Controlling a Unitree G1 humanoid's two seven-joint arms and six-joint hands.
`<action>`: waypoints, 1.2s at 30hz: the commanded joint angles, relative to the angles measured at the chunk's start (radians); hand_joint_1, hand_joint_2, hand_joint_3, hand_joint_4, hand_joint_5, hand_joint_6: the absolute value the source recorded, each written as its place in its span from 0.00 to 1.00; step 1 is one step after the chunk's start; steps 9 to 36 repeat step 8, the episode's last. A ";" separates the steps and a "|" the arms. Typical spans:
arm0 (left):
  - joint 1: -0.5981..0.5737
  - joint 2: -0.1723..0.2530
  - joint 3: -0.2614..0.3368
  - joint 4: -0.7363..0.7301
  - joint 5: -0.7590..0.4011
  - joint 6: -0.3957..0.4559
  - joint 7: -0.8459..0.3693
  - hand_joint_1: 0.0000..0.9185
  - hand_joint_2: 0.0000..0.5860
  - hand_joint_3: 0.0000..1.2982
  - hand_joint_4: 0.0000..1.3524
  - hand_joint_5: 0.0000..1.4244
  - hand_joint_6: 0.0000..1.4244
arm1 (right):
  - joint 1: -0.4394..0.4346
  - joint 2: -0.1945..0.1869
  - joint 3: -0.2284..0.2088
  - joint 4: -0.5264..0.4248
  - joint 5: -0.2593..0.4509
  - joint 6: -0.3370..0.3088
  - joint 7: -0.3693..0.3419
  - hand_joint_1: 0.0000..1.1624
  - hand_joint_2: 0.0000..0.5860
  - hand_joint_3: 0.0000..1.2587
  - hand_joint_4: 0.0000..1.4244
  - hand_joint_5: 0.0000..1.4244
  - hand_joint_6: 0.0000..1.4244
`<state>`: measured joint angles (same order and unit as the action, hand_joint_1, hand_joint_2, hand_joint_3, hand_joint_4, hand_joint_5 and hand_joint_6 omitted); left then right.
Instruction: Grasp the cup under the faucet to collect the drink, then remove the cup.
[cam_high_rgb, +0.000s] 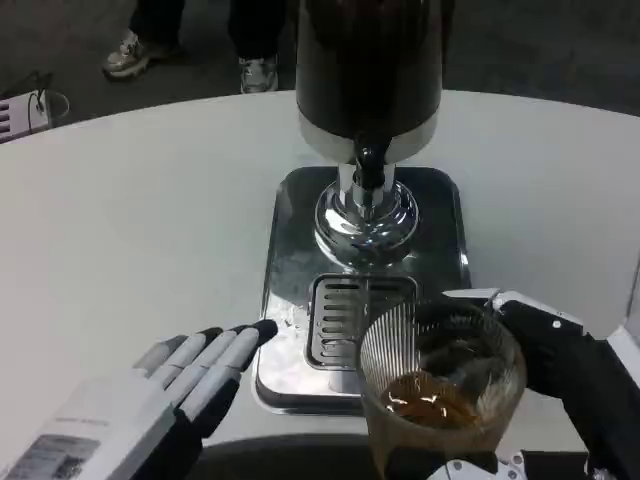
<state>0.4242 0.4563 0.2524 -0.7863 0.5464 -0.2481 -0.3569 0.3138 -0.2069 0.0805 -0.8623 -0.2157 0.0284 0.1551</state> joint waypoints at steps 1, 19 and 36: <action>0.010 0.007 0.001 0.003 -0.014 0.010 -0.016 0.00 0.14 0.00 0.00 0.00 0.00 | -0.003 0.006 0.004 -0.034 0.000 -0.035 -0.003 0.85 0.39 0.92 0.96 1.00 1.00; 0.006 0.009 0.005 0.007 -0.023 0.022 -0.023 0.00 0.14 0.00 0.00 0.00 0.00 | -0.001 0.008 0.007 -0.034 0.000 -0.033 -0.004 0.85 0.39 0.92 0.96 1.00 1.00; 0.006 0.009 0.005 0.007 -0.023 0.022 -0.023 0.00 0.14 0.00 0.00 0.00 0.00 | -0.001 0.008 0.007 -0.034 0.000 -0.033 -0.004 0.85 0.39 0.92 0.96 1.00 1.00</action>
